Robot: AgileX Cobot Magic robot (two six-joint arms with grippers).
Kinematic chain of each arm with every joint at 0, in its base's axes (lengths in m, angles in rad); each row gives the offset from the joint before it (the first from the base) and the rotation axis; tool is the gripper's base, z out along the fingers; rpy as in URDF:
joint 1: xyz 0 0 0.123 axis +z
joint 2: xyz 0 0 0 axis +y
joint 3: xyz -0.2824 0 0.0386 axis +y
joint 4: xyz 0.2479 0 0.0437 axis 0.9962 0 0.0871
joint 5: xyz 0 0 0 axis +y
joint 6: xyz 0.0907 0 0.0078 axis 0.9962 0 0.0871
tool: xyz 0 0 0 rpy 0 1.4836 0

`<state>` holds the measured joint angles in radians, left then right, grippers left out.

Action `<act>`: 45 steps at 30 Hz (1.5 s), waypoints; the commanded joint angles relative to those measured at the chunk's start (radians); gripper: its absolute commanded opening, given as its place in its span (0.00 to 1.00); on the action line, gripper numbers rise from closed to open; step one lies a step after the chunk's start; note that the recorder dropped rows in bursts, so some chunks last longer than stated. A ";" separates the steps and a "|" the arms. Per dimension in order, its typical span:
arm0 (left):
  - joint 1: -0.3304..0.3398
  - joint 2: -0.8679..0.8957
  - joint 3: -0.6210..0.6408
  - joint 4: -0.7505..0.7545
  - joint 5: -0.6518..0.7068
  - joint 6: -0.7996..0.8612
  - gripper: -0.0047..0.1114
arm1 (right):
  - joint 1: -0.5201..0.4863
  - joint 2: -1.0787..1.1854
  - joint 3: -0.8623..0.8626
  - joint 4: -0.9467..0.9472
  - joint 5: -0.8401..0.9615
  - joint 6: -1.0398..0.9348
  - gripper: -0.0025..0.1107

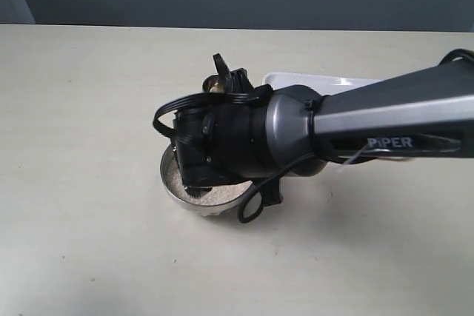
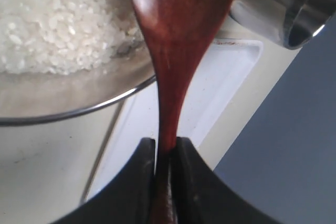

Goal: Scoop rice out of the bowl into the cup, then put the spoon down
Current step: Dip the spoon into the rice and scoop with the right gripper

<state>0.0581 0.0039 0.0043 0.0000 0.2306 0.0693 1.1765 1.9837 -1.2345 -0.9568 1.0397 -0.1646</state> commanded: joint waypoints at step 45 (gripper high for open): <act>-0.002 -0.004 -0.004 0.000 -0.013 -0.003 0.04 | 0.001 0.010 -0.006 0.107 -0.097 -0.017 0.01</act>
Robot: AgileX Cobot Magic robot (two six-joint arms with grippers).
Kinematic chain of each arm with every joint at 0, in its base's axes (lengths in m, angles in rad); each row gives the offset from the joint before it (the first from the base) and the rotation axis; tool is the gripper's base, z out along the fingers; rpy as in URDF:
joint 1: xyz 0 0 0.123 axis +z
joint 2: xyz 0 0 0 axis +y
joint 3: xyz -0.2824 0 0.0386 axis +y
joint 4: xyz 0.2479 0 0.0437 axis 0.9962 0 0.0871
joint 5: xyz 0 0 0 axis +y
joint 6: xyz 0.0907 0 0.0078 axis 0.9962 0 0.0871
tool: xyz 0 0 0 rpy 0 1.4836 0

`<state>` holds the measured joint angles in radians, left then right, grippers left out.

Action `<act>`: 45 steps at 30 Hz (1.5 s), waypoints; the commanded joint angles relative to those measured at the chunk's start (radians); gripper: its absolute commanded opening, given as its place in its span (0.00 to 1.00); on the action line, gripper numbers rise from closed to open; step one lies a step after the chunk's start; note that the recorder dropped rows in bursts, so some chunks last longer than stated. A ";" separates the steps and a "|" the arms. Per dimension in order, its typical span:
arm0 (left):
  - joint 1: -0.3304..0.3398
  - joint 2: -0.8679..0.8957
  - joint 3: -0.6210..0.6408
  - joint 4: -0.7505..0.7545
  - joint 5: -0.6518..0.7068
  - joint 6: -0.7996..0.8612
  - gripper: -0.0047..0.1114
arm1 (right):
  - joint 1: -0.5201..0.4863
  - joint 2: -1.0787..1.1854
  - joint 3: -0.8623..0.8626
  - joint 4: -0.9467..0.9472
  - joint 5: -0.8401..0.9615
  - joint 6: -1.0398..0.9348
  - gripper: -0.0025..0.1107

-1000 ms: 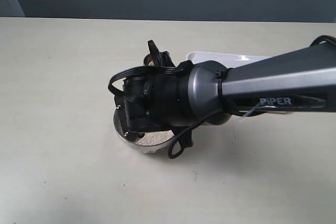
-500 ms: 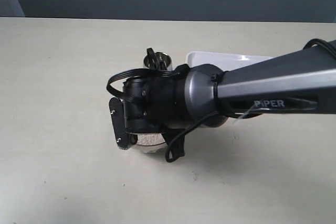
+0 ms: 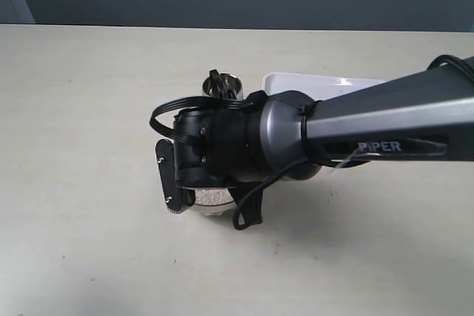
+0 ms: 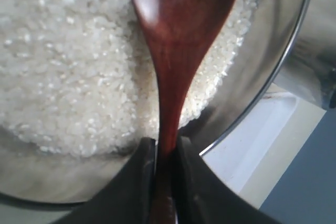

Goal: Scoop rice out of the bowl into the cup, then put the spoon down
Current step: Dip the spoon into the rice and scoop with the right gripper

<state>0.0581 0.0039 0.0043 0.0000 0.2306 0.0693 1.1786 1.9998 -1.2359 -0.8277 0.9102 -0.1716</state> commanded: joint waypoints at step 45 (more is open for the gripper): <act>-0.002 -0.004 -0.004 0.000 -0.013 -0.003 0.04 | -0.071 -0.040 -0.005 0.209 -0.012 -0.143 0.01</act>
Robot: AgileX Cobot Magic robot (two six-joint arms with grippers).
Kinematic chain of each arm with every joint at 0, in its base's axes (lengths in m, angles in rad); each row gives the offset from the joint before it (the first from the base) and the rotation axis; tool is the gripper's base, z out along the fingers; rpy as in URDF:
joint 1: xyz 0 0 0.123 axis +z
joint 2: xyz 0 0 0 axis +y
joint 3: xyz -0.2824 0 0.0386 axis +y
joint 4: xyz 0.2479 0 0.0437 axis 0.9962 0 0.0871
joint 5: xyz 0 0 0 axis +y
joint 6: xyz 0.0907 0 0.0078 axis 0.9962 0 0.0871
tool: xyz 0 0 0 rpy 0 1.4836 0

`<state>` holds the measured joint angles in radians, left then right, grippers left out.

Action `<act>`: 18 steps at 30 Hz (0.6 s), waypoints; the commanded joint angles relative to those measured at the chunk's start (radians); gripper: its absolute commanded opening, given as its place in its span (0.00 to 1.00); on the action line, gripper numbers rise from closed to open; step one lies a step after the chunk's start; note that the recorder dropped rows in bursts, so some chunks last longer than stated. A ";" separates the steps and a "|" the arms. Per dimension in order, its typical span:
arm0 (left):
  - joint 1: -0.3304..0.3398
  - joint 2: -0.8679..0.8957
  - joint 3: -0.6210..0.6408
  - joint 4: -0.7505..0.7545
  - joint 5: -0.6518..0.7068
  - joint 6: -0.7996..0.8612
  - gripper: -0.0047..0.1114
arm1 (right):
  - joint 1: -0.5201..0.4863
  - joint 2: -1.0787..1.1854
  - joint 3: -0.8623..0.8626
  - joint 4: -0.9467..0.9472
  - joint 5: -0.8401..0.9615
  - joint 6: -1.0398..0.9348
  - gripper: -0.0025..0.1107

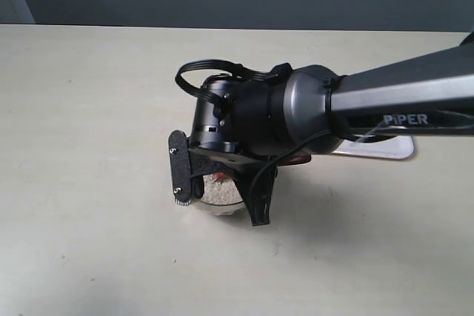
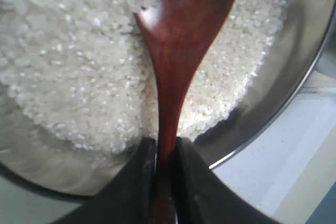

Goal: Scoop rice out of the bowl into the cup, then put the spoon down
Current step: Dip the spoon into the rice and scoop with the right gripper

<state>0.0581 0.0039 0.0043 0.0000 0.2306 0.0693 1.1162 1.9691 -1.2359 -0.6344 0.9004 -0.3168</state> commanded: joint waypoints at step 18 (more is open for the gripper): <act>-0.002 -0.004 -0.004 0.000 -0.013 -0.003 0.04 | -0.010 -0.065 -0.009 -0.008 0.030 0.004 0.01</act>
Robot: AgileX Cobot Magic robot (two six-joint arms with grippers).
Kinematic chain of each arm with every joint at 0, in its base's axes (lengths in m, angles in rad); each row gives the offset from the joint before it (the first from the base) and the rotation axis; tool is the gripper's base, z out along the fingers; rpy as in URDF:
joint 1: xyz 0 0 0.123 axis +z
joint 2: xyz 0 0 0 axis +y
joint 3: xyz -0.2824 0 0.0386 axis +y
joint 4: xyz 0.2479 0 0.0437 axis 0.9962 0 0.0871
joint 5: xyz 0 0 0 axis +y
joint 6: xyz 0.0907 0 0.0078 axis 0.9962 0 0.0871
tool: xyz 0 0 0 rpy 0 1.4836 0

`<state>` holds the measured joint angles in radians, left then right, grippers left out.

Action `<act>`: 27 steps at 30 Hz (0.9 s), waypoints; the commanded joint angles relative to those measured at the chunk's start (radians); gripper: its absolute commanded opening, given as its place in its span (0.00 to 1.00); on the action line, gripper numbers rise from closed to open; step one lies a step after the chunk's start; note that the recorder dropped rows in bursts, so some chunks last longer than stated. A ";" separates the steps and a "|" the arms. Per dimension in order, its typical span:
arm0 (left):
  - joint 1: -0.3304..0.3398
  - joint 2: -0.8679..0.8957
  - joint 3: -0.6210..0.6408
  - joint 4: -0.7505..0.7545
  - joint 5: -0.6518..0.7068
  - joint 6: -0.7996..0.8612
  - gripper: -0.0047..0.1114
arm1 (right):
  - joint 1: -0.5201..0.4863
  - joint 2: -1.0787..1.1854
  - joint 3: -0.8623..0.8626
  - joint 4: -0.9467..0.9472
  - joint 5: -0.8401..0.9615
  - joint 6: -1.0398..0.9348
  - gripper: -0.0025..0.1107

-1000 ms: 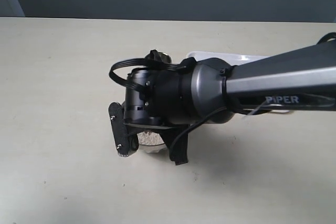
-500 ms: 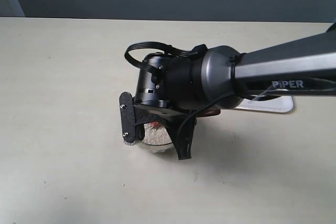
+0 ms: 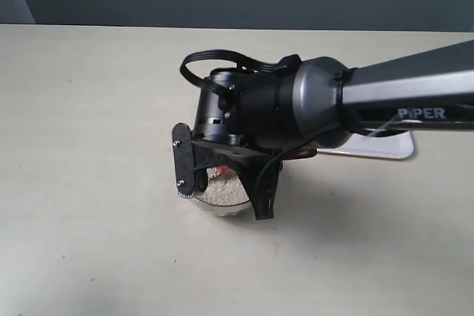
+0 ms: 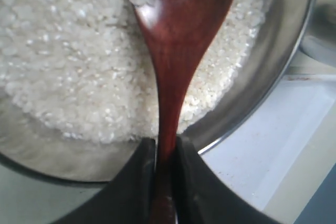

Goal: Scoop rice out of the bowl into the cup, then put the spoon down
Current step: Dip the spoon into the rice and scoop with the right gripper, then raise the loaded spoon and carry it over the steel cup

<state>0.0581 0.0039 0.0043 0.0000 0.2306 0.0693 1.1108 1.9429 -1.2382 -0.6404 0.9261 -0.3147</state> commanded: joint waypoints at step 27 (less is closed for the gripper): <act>-0.002 -0.004 -0.004 0.000 -0.013 -0.003 0.04 | -0.122 -0.086 -0.006 0.292 0.005 -0.030 0.01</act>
<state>0.0581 0.0039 0.0043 0.0000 0.2306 0.0693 0.9985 1.8750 -1.2382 -0.3700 0.9333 -0.3319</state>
